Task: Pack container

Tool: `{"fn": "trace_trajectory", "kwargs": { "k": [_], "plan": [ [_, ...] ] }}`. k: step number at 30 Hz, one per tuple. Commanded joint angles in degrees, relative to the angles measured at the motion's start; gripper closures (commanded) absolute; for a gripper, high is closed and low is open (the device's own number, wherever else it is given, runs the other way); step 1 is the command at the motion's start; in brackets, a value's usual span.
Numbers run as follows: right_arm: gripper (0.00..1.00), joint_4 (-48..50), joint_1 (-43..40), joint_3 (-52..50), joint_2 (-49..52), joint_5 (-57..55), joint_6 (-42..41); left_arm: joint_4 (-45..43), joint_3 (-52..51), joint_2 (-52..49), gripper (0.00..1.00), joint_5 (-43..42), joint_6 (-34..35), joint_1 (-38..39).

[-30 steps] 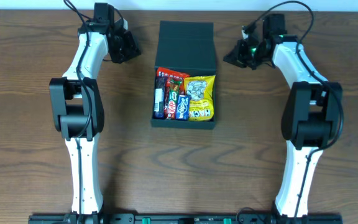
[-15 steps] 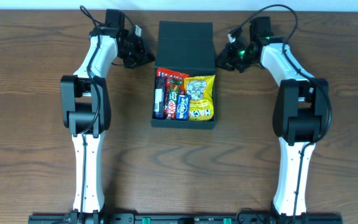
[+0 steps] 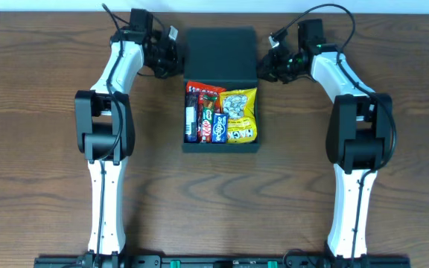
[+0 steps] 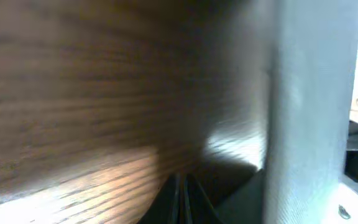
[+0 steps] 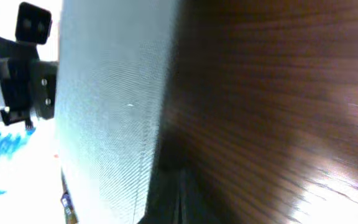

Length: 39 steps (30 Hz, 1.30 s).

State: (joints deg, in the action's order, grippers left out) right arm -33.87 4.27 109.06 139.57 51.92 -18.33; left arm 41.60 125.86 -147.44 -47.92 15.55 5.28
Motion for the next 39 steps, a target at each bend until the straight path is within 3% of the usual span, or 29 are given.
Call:
{"fn": "trace_trajectory", "kwargs": {
  "k": [1,9,22,39],
  "plan": [
    [0.98,-0.2,0.4,3.8,-0.1,5.8,3.9,0.4,6.3,0.2,0.94,-4.7,-3.5,0.2],
    [0.98,-6.0,0.4,11.1,-4.6,5.0,13.5,9.4,17.9,0.2,0.94,-4.7,-8.5,0.4],
    [0.98,-25.0,0.4,12.1,-17.6,-7.6,33.7,35.1,40.5,0.3,0.94,-5.6,-25.9,0.4],
    [0.98,-36.6,0.6,12.1,-22.0,-7.6,40.3,52.8,48.4,0.5,0.94,-5.5,-35.3,0.4]
  ]
}}
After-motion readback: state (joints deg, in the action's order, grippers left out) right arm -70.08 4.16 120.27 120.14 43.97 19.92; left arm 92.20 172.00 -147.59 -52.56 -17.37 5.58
